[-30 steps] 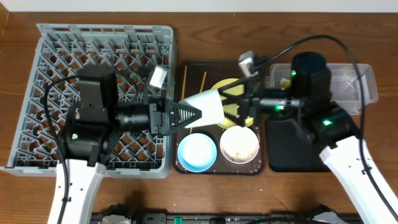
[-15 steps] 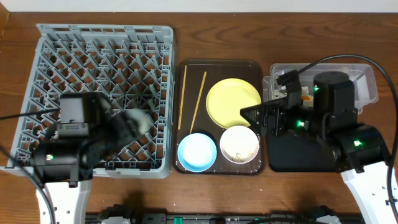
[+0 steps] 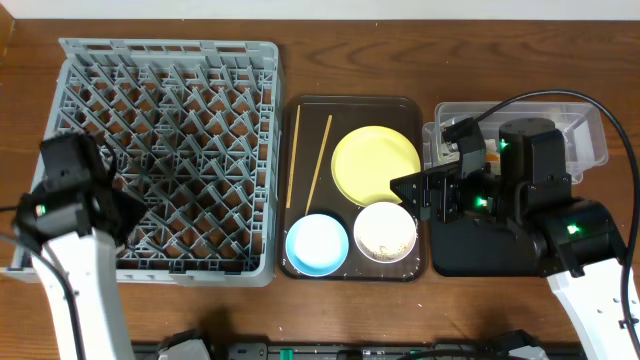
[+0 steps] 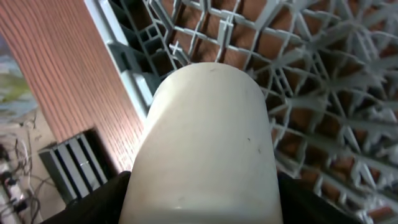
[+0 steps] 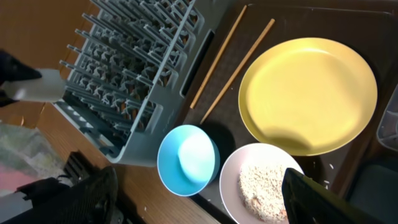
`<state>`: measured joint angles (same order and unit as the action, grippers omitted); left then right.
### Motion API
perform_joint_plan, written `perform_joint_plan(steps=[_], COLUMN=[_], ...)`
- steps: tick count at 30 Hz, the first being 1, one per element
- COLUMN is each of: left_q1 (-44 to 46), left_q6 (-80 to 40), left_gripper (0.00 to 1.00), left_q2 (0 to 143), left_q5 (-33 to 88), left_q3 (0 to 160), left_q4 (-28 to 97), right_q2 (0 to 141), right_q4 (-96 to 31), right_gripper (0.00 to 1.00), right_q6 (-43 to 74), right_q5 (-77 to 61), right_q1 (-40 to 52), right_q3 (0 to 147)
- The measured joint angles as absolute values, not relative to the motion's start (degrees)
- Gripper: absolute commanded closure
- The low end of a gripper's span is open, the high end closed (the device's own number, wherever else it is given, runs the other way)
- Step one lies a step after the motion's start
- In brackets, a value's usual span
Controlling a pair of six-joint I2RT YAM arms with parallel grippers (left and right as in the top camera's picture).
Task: Sort waste into correct bins and load items into the dishwasher
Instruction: 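Lower the white cup into the dish rack with the left gripper, then grasp the white rice bowl rim with the right gripper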
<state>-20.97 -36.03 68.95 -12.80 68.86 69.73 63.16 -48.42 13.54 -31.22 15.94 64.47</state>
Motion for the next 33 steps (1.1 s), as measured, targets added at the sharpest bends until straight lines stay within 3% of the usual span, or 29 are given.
perform_joint_plan(steps=[6, 11, 13, 17, 22, 30, 33], left_q1=[-22.17, -24.45, -25.28, -25.91, -25.89, -21.08, -15.84], left_q6=[-36.25, -37.19, -37.60, -37.19, -33.19, -20.62, -16.34], left_gripper=[0.37, 0.12, 0.07, 0.07, 0.16, 0.15, 0.15], left_q2=[76.23, 79.77, 80.47, 80.60, 80.58, 75.42, 70.30], left_q5=[-12.43, -12.36, -11.79, -7.97, 0.38, 19.42, 23.18], left_q3=[68.86, 68.86, 68.86, 68.86, 68.88, 71.22, 72.05], left_q4=[68.60, 67.07, 67.02, 65.95, 65.34, 65.04, 65.10], right_q2=[63.16, 63.16, 63.16, 63.16, 63.16, 69.60, 75.33], right_q4=[-48.60, -48.62, -48.60, -48.62, -48.58, -46.09, -45.65], right_gripper=[0.18, 0.18, 0.17, 0.17, 0.22, 0.41, 0.54], right_q6=[13.39, 13.23, 13.08, 12.86, 12.32, 13.67, 17.23], right_q5=[-31.07, -31.03, -31.03, -31.03, -30.87, -24.71, -18.81], right_q1=[15.94, 15.94, 15.94, 15.94, 16.38, 27.46, 32.21], right_q3=[64.47, 64.47, 64.47, 64.47, 64.47, 64.49, 64.47])
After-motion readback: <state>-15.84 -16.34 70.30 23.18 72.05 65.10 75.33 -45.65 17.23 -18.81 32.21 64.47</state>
